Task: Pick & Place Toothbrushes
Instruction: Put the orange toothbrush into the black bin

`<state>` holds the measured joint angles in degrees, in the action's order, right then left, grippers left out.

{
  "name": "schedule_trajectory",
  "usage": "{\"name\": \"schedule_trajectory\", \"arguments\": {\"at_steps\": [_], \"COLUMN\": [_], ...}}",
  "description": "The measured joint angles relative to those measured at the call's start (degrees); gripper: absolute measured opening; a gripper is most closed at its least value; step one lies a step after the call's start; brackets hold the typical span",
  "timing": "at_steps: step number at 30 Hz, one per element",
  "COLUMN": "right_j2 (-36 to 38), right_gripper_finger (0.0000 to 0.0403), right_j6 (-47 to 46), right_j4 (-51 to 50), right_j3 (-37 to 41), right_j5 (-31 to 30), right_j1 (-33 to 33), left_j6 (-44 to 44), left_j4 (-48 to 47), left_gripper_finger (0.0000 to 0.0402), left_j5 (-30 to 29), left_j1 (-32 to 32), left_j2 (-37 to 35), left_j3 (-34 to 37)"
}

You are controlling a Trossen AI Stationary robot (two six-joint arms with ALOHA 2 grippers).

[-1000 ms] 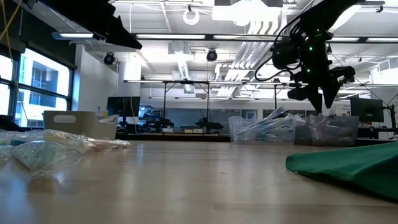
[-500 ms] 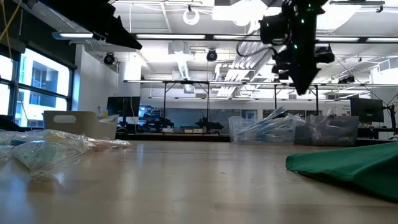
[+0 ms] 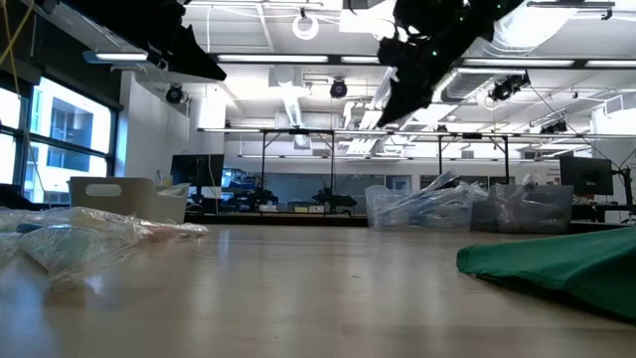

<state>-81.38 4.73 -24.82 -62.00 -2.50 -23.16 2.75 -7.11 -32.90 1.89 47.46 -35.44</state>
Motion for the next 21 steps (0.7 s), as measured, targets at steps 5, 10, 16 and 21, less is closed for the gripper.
{"name": "schedule_trajectory", "arguments": {"at_steps": [5,10,16,21], "right_j2": [-0.02,-0.07,-0.07,-0.07], "right_gripper_finger": [0.0003,0.0003,0.0002,0.0002], "right_j6": [4.71,2.44,-5.54,-8.20], "right_j4": [16.12,33.95,57.58,68.53], "right_j3": [6.09,16.36,27.85,32.32], "right_j5": [7.87,8.91,9.14,12.92], "right_j1": [0.75,0.64,0.71,1.25], "left_j6": [-9.44,-24.57,-37.41,-44.04], "left_j4": [-4.50,-12.29,-15.33,-15.14], "left_gripper_finger": [0.0028,0.0028,0.0028,0.0028], "left_j5": [2.56,3.69,7.72,10.71], "left_j1": [0.00,0.00,0.03,0.42], "left_j2": [-0.01,0.73,3.22,6.85], "left_j3": [-0.02,-0.02,-0.09,-0.11]}}
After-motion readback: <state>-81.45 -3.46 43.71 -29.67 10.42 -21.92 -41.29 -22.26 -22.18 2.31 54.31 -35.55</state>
